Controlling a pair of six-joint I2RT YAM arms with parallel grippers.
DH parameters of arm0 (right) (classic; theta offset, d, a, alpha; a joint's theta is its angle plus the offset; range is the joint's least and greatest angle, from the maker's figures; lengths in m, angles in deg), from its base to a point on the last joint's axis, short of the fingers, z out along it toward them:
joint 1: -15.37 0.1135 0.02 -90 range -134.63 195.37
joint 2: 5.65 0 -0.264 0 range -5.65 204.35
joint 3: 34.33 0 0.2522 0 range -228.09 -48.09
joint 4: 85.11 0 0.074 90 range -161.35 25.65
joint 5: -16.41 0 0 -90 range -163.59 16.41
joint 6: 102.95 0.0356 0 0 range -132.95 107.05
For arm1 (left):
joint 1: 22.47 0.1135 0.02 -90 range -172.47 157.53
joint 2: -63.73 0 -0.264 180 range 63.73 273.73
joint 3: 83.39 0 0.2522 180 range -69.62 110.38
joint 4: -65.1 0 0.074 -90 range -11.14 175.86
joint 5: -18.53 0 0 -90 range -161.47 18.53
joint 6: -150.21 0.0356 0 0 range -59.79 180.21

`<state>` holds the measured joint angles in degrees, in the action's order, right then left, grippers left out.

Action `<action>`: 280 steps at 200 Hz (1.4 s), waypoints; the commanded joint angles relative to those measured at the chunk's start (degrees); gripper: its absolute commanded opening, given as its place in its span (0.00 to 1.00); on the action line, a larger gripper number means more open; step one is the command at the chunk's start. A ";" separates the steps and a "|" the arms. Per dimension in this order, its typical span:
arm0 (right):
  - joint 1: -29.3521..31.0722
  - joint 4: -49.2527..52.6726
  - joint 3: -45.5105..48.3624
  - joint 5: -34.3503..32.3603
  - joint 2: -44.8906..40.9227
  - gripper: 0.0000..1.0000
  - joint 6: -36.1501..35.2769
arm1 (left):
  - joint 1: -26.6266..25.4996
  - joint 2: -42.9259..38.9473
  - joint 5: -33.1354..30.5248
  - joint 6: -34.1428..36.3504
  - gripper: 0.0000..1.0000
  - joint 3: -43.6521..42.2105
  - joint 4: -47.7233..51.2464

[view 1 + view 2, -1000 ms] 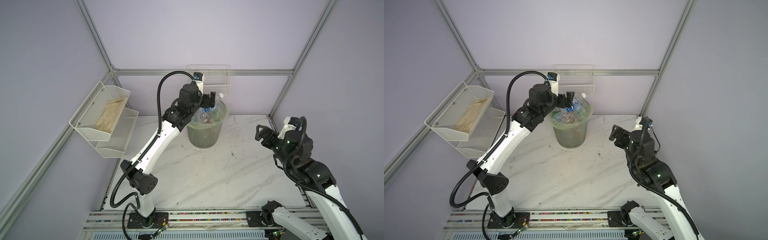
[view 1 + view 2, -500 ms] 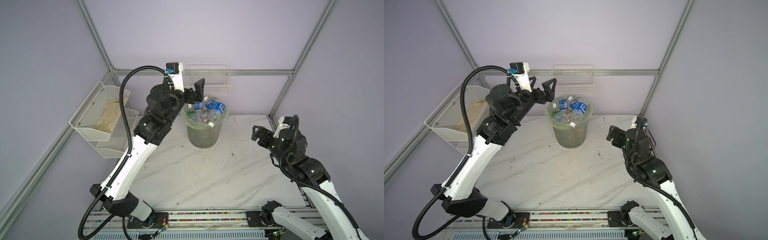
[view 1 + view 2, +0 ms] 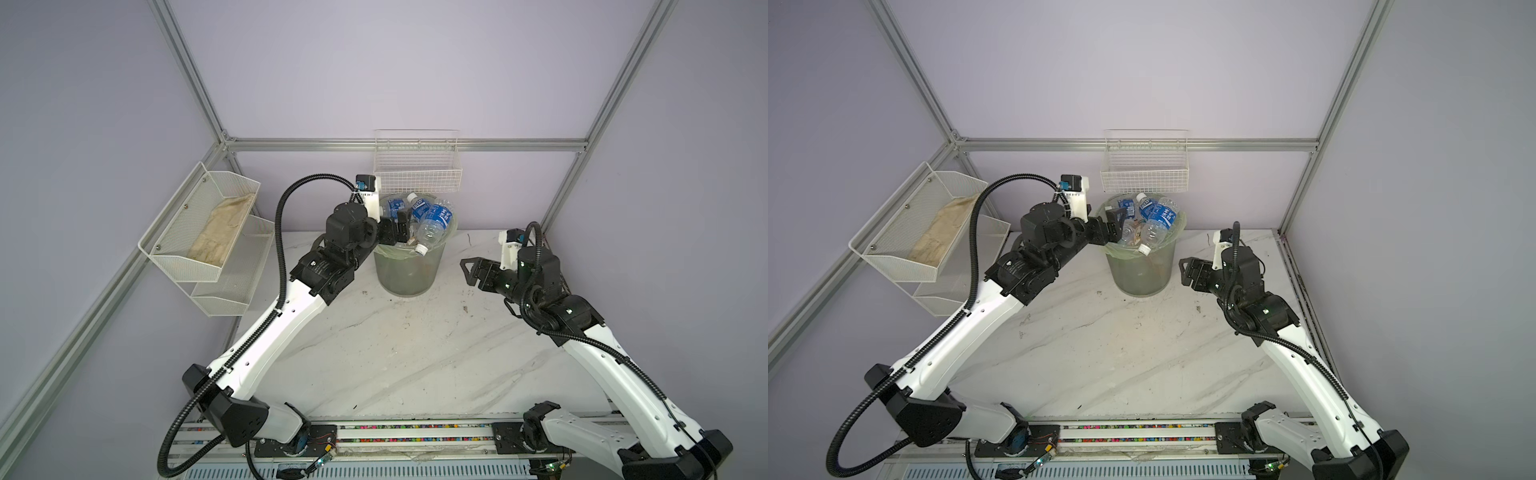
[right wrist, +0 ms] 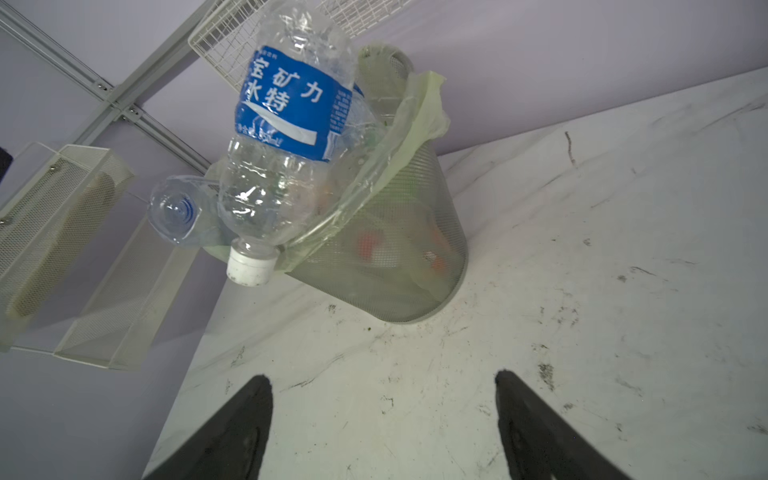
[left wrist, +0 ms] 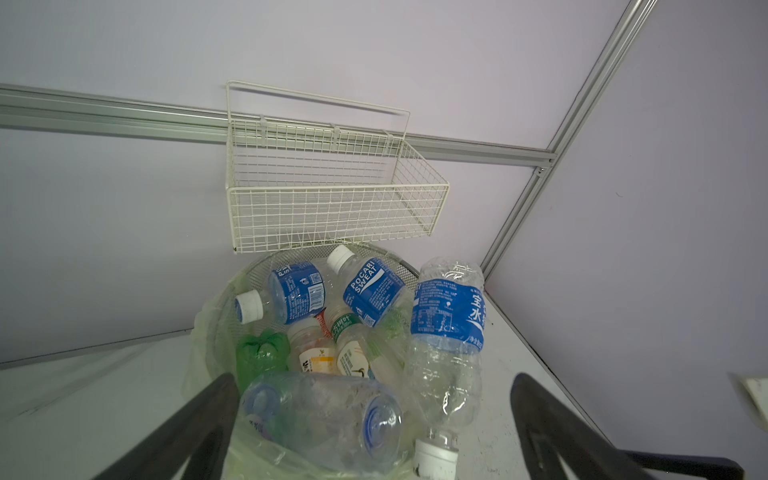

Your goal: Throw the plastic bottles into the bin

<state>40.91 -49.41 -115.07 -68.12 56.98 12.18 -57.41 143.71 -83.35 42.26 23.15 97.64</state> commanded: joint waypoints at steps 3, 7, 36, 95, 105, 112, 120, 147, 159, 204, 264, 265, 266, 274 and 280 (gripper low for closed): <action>0.04 -7.39 -2.66 2.46 1.30 0.84 -0.35 | -0.01 -7.97 -2.45 -1.03 1.00 -4.42 -3.03; 0.04 -7.83 -2.66 2.67 1.82 0.83 -0.25 | 0.00 -9.01 -2.79 -1.03 1.00 -5.21 -2.99; 0.04 -6.56 -6.58 2.23 6.91 0.70 -1.11 | 0.03 -16.09 -5.01 -2.04 1.00 -11.86 -3.06; 0.04 -8.82 -16.37 2.00 18.93 0.50 -2.26 | 0.02 -26.98 -8.03 -4.41 1.00 -20.12 -0.40; 0.06 -8.90 -18.88 2.89 21.95 0.49 -2.71 | -0.03 -27.84 -8.39 -4.47 1.00 -20.26 0.44; 0.04 -9.38 -20.16 3.15 24.00 0.49 -2.76 | -0.05 -28.41 -8.56 -4.53 1.00 -20.27 1.08; 0.19 -10.03 -21.76 3.11 26.47 0.49 -2.98 | -0.04 -29.01 -8.66 -4.54 1.00 -20.35 1.54; 0.29 -5.38 -30.32 5.98 35.28 0.41 -4.47 | 0.04 -30.78 -9.17 -4.63 1.00 -20.52 2.94; 0.76 -4.28 -31.47 5.40 35.76 0.41 -5.11 | 0.04 -31.68 -9.47 -4.63 1.00 -20.53 3.85; 0.83 -6.77 -27.33 1.59 29.41 0.42 -3.59 | 0.07 -34.50 -10.71 -4.68 1.00 -21.80 4.80; 0.89 -4.47 -25.32 -1.78 20.47 0.56 -4.97 | 0.09 -36.22 -12.29 -3.69 1.00 -22.01 6.76; 0.86 -4.46 -25.31 -1.74 20.27 0.56 -4.98 | 0.03 -36.31 -12.38 -3.63 1.00 -22.06 6.78; 0.84 -4.41 -25.22 -1.76 20.13 0.56 -4.99 | -0.01 -36.35 -12.42 -3.61 1.00 -22.08 6.87; 0.84 -4.05 -24.81 -2.10 18.76 0.61 -5.14 | -0.05 -36.74 -12.93 -3.33 1.00 -22.26 7.22; 0.87 -3.88 -24.47 -2.47 17.83 0.63 -5.38 | -0.02 -37.22 -13.28 -3.16 1.00 -22.41 7.47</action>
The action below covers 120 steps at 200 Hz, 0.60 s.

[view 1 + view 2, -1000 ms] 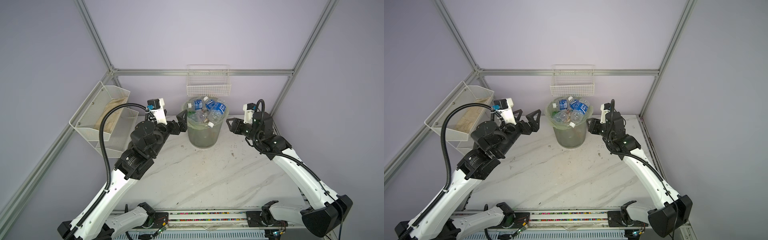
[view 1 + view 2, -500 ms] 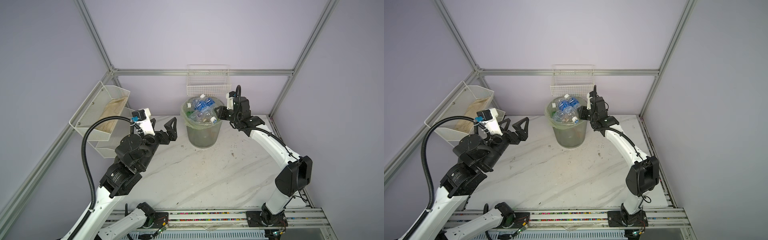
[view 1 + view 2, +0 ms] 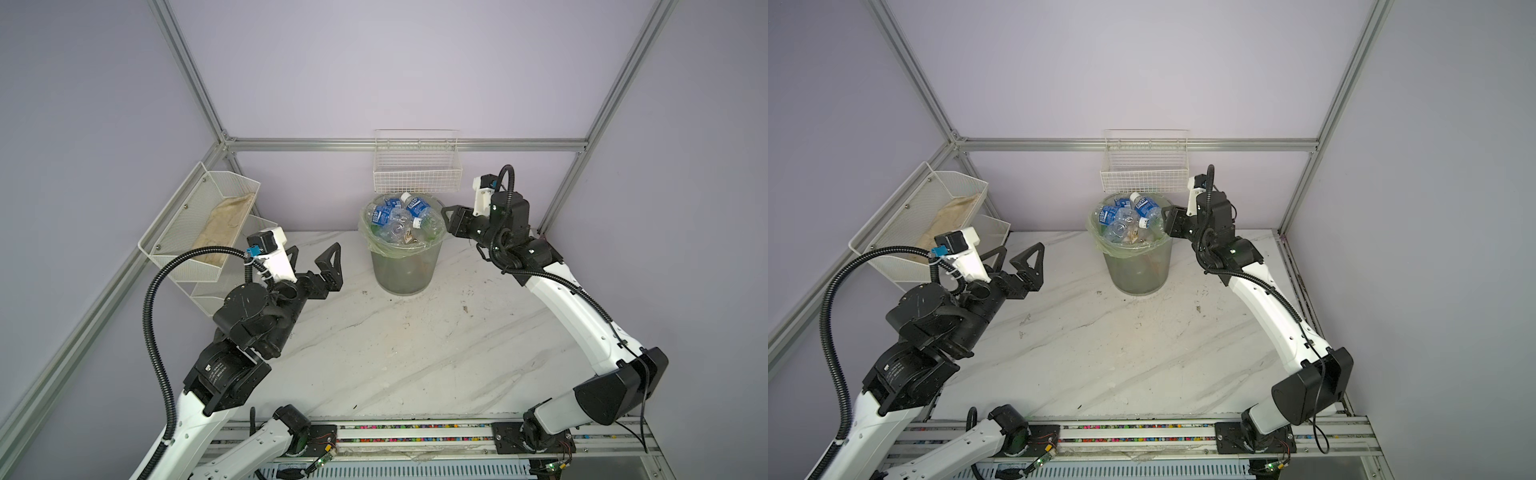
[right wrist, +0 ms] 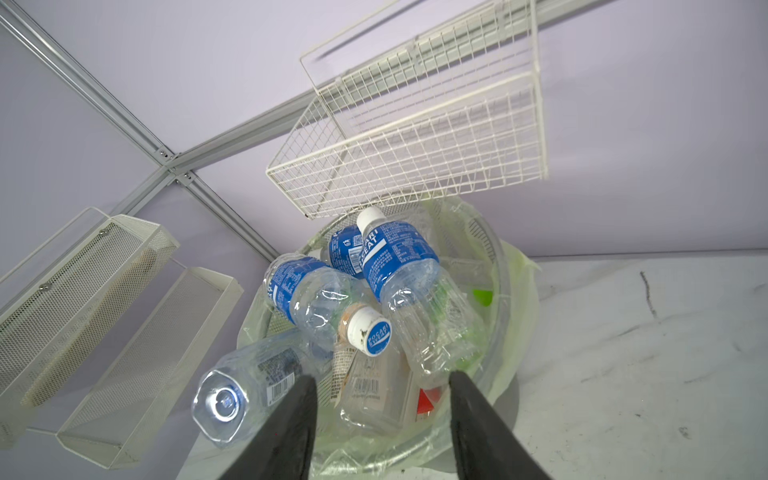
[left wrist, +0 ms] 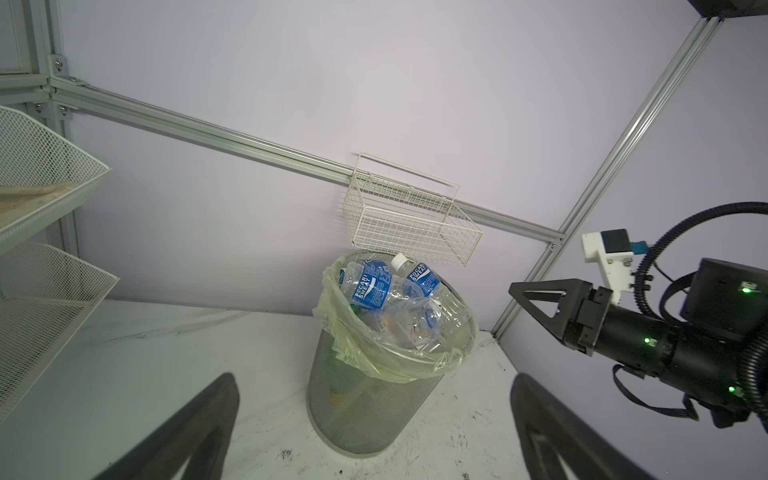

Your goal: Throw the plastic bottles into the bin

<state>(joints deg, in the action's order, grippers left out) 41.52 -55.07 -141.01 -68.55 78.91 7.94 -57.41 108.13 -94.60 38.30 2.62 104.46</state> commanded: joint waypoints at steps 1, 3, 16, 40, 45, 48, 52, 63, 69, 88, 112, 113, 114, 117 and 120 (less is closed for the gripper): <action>0.24 1.81 1.49 -2.09 -4.29 0.63 -1.12 | 0.01 -1.66 -2.15 0.85 1.00 -1.91 0.66; 0.24 1.89 1.67 -2.19 -4.81 0.63 -1.18 | 0.04 -1.77 -2.24 0.89 1.00 -1.93 0.72; 0.22 2.01 2.66 -2.85 -7.48 0.67 -1.48 | -0.04 -2.67 -2.94 1.20 1.00 -2.19 1.05; 0.27 1.93 5.18 -5.22 -12.12 0.76 -1.30 | 0.05 -4.12 -4.43 2.00 1.00 -3.04 1.45; 0.24 1.97 5.68 -5.69 -13.05 0.78 -1.52 | -0.01 -4.42 -4.82 2.17 1.00 -3.31 1.56; 0.22 1.89 6.07 -5.85 -13.71 0.79 -1.89 | 0.04 -4.69 -5.00 2.26 1.00 -3.48 1.63; 0.22 1.74 6.59 -6.31 -14.58 0.81 -2.11 | 0.00 -4.88 -5.34 2.31 1.00 -3.72 1.72; 0.22 1.32 8.07 -7.66 -16.83 0.87 -2.87 | 0.06 -5.80 -6.27 2.66 1.00 -4.48 1.81; 0.27 1.07 8.85 -8.66 -18.05 0.90 -3.39 | 0.04 -6.28 -7.07 2.80 1.00 -5.01 1.84; 0.23 -0.22 11.90 -12.14 -21.93 0.93 -5.19 | -0.04 -7.93 -9.67 3.32 1.00 -6.94 1.72; 0.27 -1.21 15.73 -16.93 -26.23 0.95 -6.46 | 0.10 -9.69 -12.83 4.14 1.00 -9.16 1.72; 0.24 -1.23 15.87 -17.18 -26.35 0.95 -6.51 | 0.07 -9.73 -12.95 4.19 1.00 -9.29 1.68; 0.27 -1.28 16.08 -17.39 -26.53 0.95 -6.58 | 0.06 -9.80 -13.10 4.22 1.00 -9.39 1.66; 0.24 -1.37 16.51 -18.04 -27.04 0.95 -6.73 | 0.04 -9.97 -13.53 4.31 1.00 -9.67 1.72; 0.27 -1.41 17.05 -18.64 -27.62 0.95 -6.73 | 0.09 -10.14 -13.98 4.45 1.00 -10.01 1.65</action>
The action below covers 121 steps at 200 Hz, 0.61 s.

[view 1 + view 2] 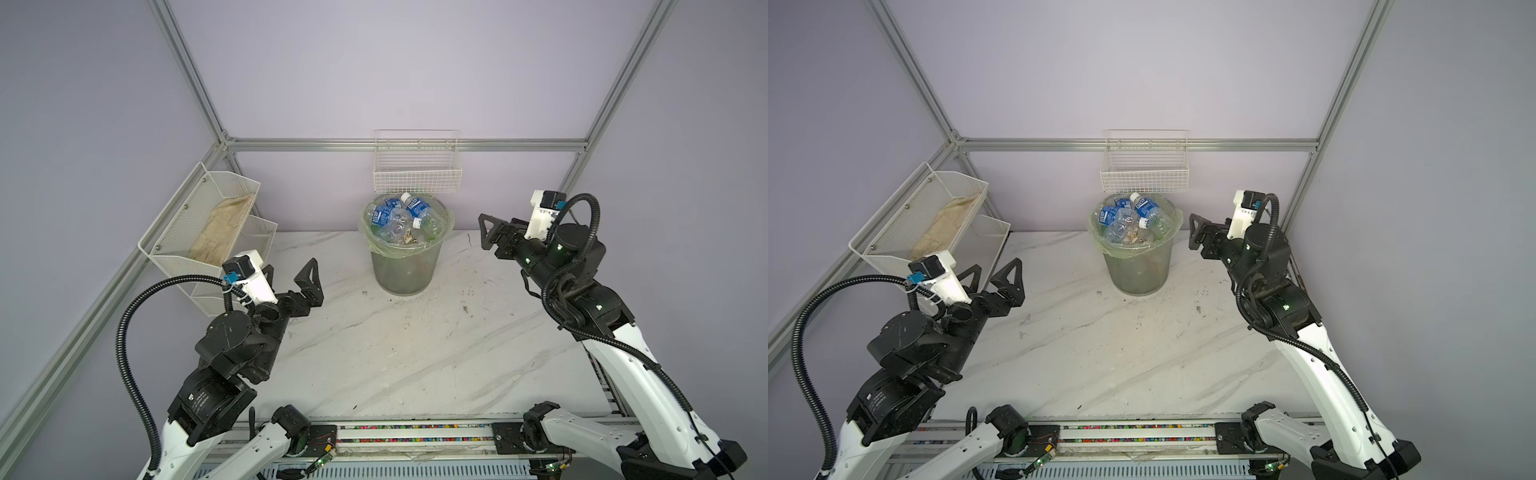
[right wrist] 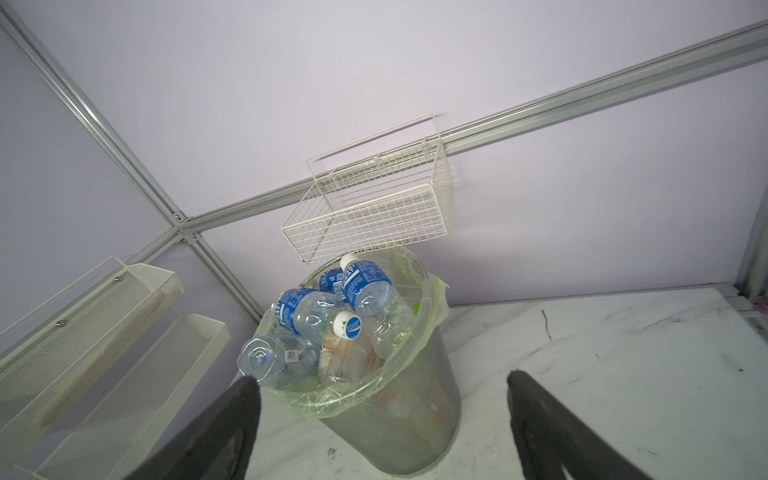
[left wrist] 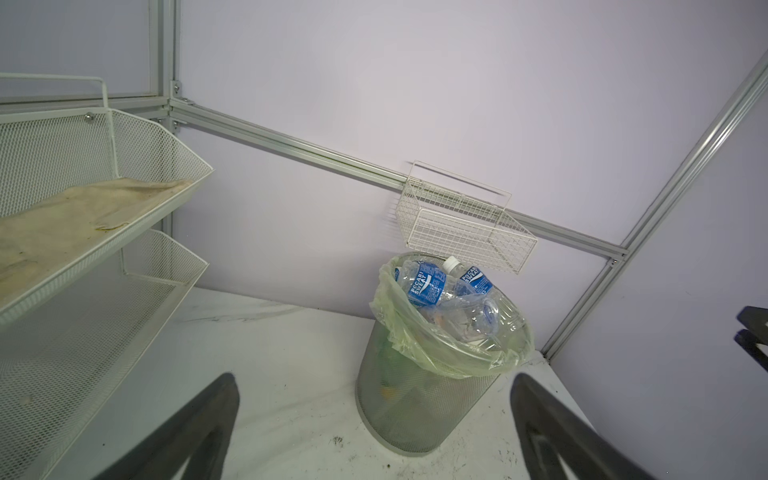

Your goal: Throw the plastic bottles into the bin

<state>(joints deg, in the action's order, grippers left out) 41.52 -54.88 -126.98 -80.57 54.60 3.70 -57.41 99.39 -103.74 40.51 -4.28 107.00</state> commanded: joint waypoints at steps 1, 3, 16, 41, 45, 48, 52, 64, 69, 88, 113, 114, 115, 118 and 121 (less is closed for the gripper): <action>0.24 -1.61 3.16 -6.89 -3.44 0.95 -2.49 | 0.07 -1.43 -5.01 2.27 1.00 -3.15 -0.85; 0.24 -1.66 3.47 -7.32 -3.75 0.95 -2.56 | 0.03 -1.59 -5.39 2.29 1.00 -3.37 -0.86; 0.26 -1.80 5.77 -10.30 -5.73 0.95 -2.97 | 0.01 -2.34 -7.75 2.89 1.00 -5.04 -1.13; 0.28 -2.51 11.07 -15.36 -9.03 0.95 -3.33 | 0.05 -3.30 -10.80 3.62 1.00 -8.42 -1.45; 0.22 -3.00 12.28 -15.82 -9.66 0.95 -3.37 | 0.00 -3.39 -11.07 3.69 1.00 -8.93 -1.55; 0.28 -3.43 13.32 -16.19 -10.22 0.95 -3.36 | 0.01 -3.41 -11.32 3.85 1.00 -9.36 -1.69; 0.27 -4.03 14.51 -16.73 -10.85 0.95 -3.37 | 0.02 -3.53 -11.62 3.96 1.00 -9.97 -1.82; 0.22 -5.37 18.14 -18.33 -12.86 0.95 -3.11 | 0.00 -3.62 -12.37 4.54 1.00 -11.75 -2.28; 0.22 -5.98 19.54 -18.94 -13.55 0.95 -3.11 | 0.08 -3.69 -12.57 4.82 1.00 -12.48 -2.53; 0.24 -7.77 24.55 -21.19 -15.95 0.95 -3.20 | 0.04 -3.86 -13.44 5.53 1.00 -15.57 -3.49; 0.24 -8.07 29.08 -24.60 -16.92 0.95 -2.93 | -0.04 -3.93 -14.64 6.34 1.00 -19.33 -5.27; 0.23 -8.05 29.29 -24.80 -16.92 0.95 -2.84 | 0.05 -3.93 -14.69 6.34 1.00 -19.49 -5.32; 0.22 -8.00 29.44 -24.99 -16.92 0.95 -2.71 | 0.00 -3.93 -14.77 6.34 1.00 -19.56 -5.35; 0.26 -7.95 29.92 -25.68 -17.00 0.95 -2.30 | 0.05 -3.94 -14.95 6.34 1.00 -19.97 -5.45; 0.23 -8.01 30.46 -26.32 -17.01 0.95 -2.16 | -0.01 -3.87 -15.19 6.34 1.00 -20.32 -5.61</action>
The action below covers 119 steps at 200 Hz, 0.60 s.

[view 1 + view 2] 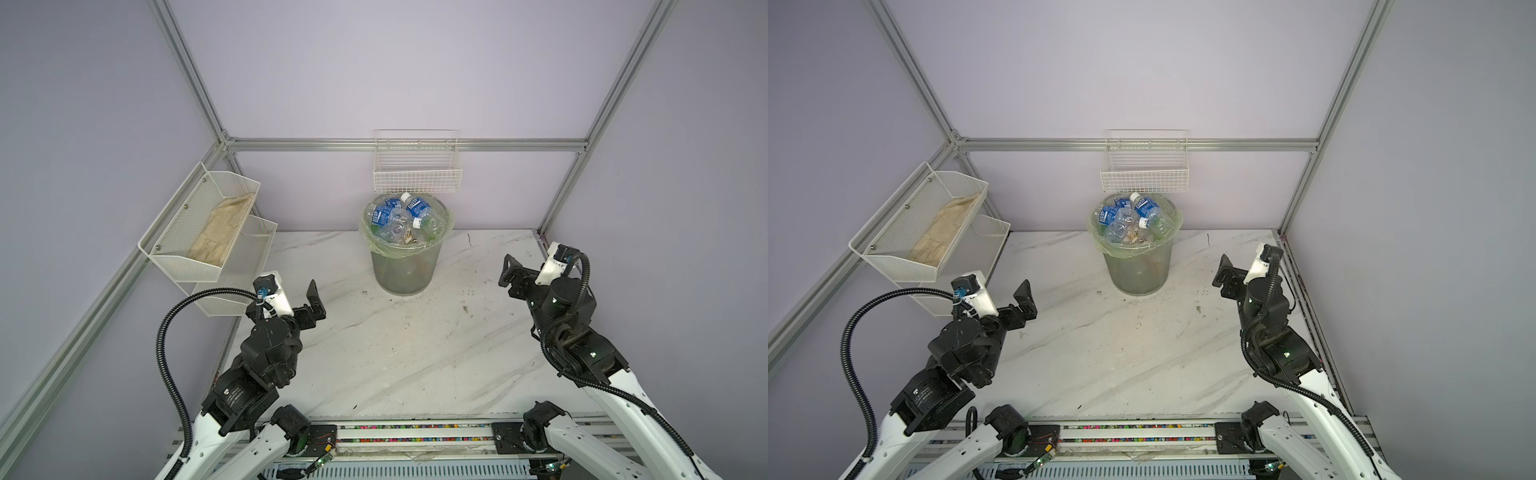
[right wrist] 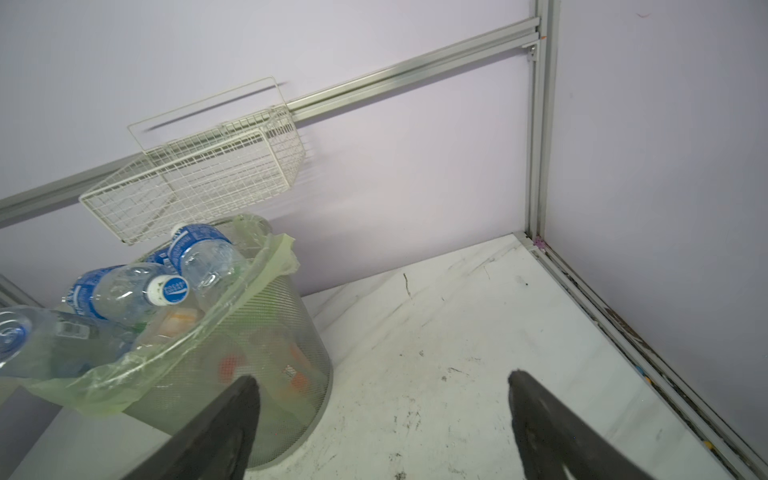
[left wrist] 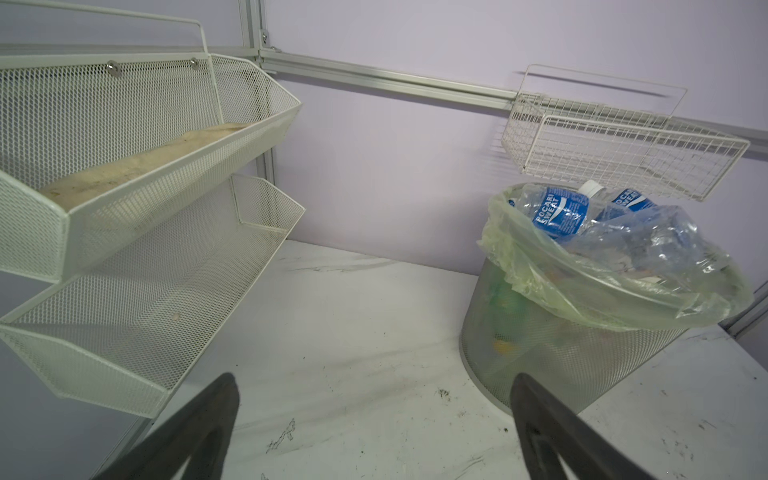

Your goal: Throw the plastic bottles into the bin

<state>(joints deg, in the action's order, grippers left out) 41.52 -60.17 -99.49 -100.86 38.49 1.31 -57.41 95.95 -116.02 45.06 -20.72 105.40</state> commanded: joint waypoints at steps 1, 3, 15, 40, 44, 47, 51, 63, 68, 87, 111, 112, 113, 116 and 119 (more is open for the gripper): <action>0.22 -2.78 3.19 -6.26 -0.94 0.95 0.32 | 0.02 -0.42 -2.99 1.80 1.00 -3.98 -4.07; 0.22 -2.93 3.62 -6.60 -0.95 0.95 0.44 | 0.02 -0.41 -3.13 1.80 1.00 -4.21 -4.16; 0.22 -3.92 6.19 -8.80 -1.20 0.95 1.41 | 0.08 -0.32 -3.81 1.88 1.00 -5.67 -4.86; 0.22 -6.20 11.02 -12.72 -1.84 0.93 1.84 | 0.01 -0.02 -4.22 2.57 1.00 -8.94 -7.11; 0.30 -6.42 11.56 -12.93 -1.93 0.93 1.75 | 0.05 0.02 -4.22 2.54 1.00 -9.38 -7.49; 0.23 -6.56 11.95 -12.94 -2.02 0.93 1.67 | 0.05 0.07 -4.30 2.56 1.00 -9.82 -7.70; 0.26 -6.81 12.52 -12.86 -2.12 0.93 1.50 | 0.03 0.16 -4.48 2.59 1.00 -10.23 -7.91; 0.24 -7.35 13.93 -12.43 -2.49 0.93 1.37 | 0.02 0.35 -4.96 2.57 1.00 -11.37 -8.09; 0.22 -7.61 14.48 -12.25 -2.60 0.93 1.34 | 0.03 0.37 -5.25 2.52 1.00 -11.81 -8.09; 0.22 -8.86 16.54 -12.41 -3.00 0.93 0.32 | 0.13 0.48 -5.98 2.14 1.00 -13.48 -8.52; 0.27 -9.63 18.13 -13.15 -3.10 0.93 -0.87 | 0.03 0.46 -6.67 2.06 1.00 -15.27 -9.31; 0.24 -9.70 18.19 -13.16 -3.14 0.93 -0.93 | 0.08 0.46 -6.68 2.06 1.00 -15.30 -9.31; 0.23 -9.69 18.27 -13.20 -3.12 0.93 -1.00 | 0.06 0.47 -6.72 2.06 1.00 -15.36 -9.36; 0.22 -9.75 18.45 -13.31 -3.05 0.93 -1.16 | 0.07 0.47 -6.77 2.06 1.00 -15.53 -9.40; 0.25 -9.94 18.66 -13.38 -3.01 0.93 -1.35 | 0.06 0.60 -6.89 2.06 1.00 -15.70 -9.52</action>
<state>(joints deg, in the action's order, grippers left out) 41.52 -66.88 -82.09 -112.00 36.07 1.55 -57.41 96.52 -120.74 46.39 -33.31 99.42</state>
